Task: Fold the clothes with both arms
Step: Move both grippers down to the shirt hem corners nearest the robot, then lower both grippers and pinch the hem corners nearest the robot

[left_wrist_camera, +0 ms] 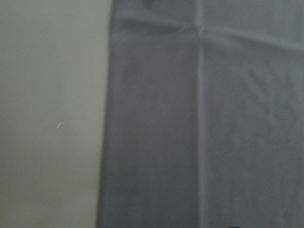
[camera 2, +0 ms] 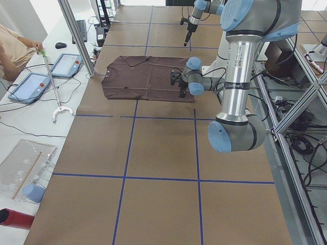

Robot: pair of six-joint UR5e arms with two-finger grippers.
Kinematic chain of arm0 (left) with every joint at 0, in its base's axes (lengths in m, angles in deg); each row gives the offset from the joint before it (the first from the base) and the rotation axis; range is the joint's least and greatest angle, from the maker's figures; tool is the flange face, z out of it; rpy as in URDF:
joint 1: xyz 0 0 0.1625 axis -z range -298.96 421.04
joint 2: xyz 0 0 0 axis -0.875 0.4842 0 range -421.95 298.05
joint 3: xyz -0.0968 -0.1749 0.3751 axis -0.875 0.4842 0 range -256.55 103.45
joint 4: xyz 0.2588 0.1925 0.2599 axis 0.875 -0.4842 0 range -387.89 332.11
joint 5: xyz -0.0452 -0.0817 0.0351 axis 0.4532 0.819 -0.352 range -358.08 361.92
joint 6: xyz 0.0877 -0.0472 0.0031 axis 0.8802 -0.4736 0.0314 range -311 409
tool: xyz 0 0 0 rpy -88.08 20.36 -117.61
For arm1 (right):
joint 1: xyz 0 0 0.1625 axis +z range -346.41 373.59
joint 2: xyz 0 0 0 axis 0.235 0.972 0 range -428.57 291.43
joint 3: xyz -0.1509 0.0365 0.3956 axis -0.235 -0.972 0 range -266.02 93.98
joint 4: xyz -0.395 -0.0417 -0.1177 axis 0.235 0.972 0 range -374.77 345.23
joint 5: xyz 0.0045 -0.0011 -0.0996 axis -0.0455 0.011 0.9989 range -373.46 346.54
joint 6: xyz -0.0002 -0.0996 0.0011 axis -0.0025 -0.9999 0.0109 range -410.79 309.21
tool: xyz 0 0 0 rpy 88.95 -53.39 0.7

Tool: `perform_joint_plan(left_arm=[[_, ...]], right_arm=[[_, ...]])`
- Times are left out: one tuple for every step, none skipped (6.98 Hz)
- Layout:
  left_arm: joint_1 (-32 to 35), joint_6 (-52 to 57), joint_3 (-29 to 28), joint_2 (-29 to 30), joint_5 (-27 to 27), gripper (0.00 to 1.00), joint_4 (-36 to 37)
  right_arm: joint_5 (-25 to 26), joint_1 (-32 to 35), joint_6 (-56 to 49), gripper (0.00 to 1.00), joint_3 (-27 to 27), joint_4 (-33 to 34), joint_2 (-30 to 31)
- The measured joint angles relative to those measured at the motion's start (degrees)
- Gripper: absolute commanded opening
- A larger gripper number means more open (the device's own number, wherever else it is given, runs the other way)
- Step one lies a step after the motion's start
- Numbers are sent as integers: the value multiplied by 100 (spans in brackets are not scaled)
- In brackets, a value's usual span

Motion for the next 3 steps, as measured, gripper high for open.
perform_joint_plan(left_arm=[[-282, -325, 17, -140, -129, 44, 13], [-494, -565, 18, -185, -251, 44, 83], [-607, -718, 17, -190, -303, 44, 180]], right_arm=[[33, -30, 18, 100, 30, -1, 5], [43, -34, 24, 100, 56, -1, 7], [47, -36, 26, 100, 73, -1, 8]])
